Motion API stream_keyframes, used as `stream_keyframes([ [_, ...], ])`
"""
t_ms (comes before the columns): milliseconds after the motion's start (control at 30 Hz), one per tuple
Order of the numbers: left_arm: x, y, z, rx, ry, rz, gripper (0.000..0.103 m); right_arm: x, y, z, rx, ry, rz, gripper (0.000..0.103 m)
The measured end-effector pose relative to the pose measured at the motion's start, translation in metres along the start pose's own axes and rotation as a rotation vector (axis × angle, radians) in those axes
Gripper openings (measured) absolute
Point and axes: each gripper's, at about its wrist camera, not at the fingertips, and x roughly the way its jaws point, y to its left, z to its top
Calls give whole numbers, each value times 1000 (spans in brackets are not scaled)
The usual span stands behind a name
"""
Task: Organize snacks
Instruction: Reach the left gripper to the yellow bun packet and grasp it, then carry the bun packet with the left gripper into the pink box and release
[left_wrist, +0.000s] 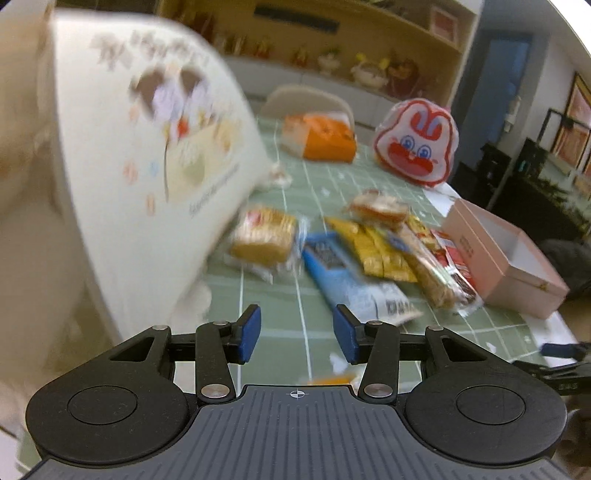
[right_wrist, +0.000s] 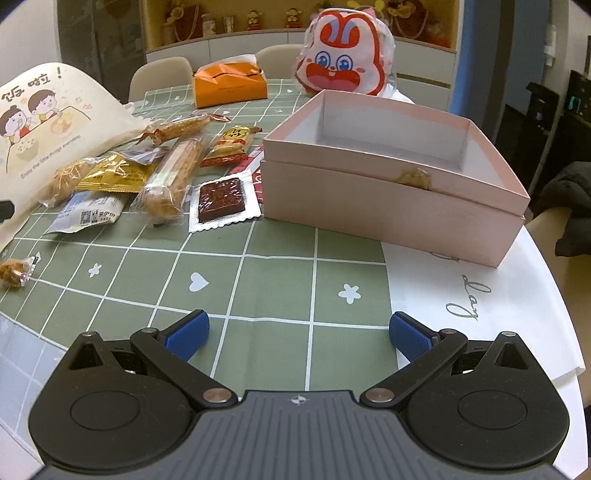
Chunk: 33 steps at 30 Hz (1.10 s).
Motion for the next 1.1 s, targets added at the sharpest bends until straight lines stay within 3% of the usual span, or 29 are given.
stream_keyframes([
  [167,3,-12,-10,85,41,-21,49,-2,1,-1,-29,2,30,103],
  [267,6,-8,12,23,0,-21,49,-6,8,-2,-42,-1,61,103],
  [400,29,-7,49,44,-102,97,49,-10,33,1,-89,-29,65,103],
  [533,74,11,75,2,-74,190,49,-16,52,7,-102,-41,130,103],
  [633,96,20,80,-21,-21,120,43,-18,56,11,-81,-9,223,103],
  [700,103,19,78,-8,10,46,47,-20,59,13,-66,-4,275,103],
  [833,98,-1,67,138,24,56,48,-16,84,25,-75,8,388,103],
  [933,90,-13,59,219,67,48,55,-1,125,39,-100,42,480,103],
  [1067,79,-19,47,280,76,71,56,25,190,44,-163,76,485,101],
  [1100,78,-19,45,294,68,79,57,26,204,41,-194,47,455,95],
])
